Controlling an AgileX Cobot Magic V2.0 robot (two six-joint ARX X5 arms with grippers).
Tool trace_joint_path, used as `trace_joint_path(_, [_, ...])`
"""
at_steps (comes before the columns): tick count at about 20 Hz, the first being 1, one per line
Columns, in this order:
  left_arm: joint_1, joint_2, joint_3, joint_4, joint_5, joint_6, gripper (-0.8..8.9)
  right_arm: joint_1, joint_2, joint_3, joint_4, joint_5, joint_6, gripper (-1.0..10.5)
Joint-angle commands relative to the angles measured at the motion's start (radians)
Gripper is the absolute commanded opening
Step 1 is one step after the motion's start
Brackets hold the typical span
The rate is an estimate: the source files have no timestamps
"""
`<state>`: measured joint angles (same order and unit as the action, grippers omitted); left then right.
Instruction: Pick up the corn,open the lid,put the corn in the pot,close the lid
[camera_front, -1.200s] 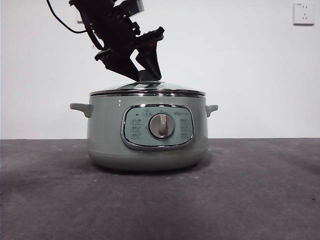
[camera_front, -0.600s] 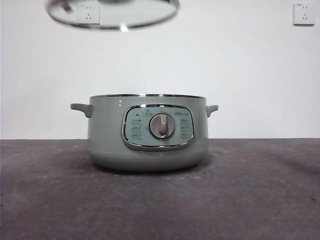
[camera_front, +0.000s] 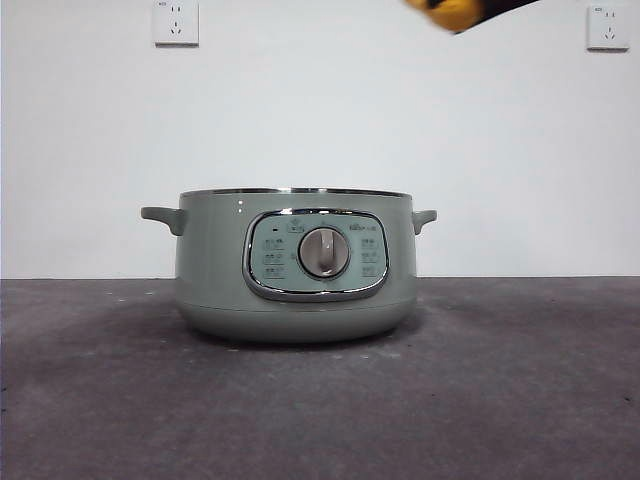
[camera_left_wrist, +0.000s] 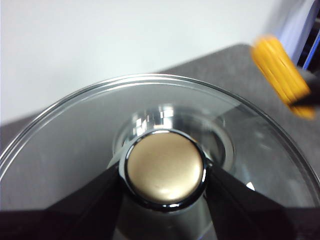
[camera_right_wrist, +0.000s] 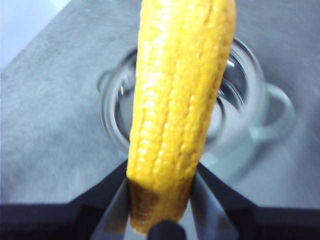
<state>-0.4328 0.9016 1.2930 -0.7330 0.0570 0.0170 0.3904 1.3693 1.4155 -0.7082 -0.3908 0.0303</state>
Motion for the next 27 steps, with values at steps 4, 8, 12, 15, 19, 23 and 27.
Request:
trace_joint_path(4, [0.0,-0.225,-0.228,0.043,-0.01,-0.082,-0.08,0.099,0.326,0.282,-0.003,0.034,0.023,-0.1])
trace_joint_path(8, [0.0,-0.312,-0.239,-0.015,-0.024,-0.096,-0.08,0.165,0.552,0.465,-0.026,0.102,0.03,-0.1])
trace_joint_path(12, [0.0,-0.356,-0.239,-0.092,-0.025,-0.095,-0.08,0.187,0.715,0.568,-0.055,0.164,0.031,-0.1])
trace_joint_path(15, [0.0,-0.371,-0.239,-0.098,-0.025,-0.091,-0.08,0.192,0.774,0.568,-0.069,0.198,0.045,-0.1])
trace_joint_path(19, [0.0,-0.372,-0.239,-0.097,-0.024,-0.091,-0.08,0.192,0.821,0.568,-0.101,0.231,0.045,-0.1])
trace_joint_path(23, [0.0,-0.372,-0.239,-0.1,-0.024,-0.091,-0.08,0.192,0.842,0.568,-0.126,0.262,0.042,-0.1])
trace_joint_path(27, [0.0,-0.372,-0.239,-0.105,-0.023,-0.091,-0.08,0.193,0.874,0.568,-0.151,0.269,0.044,-0.1])
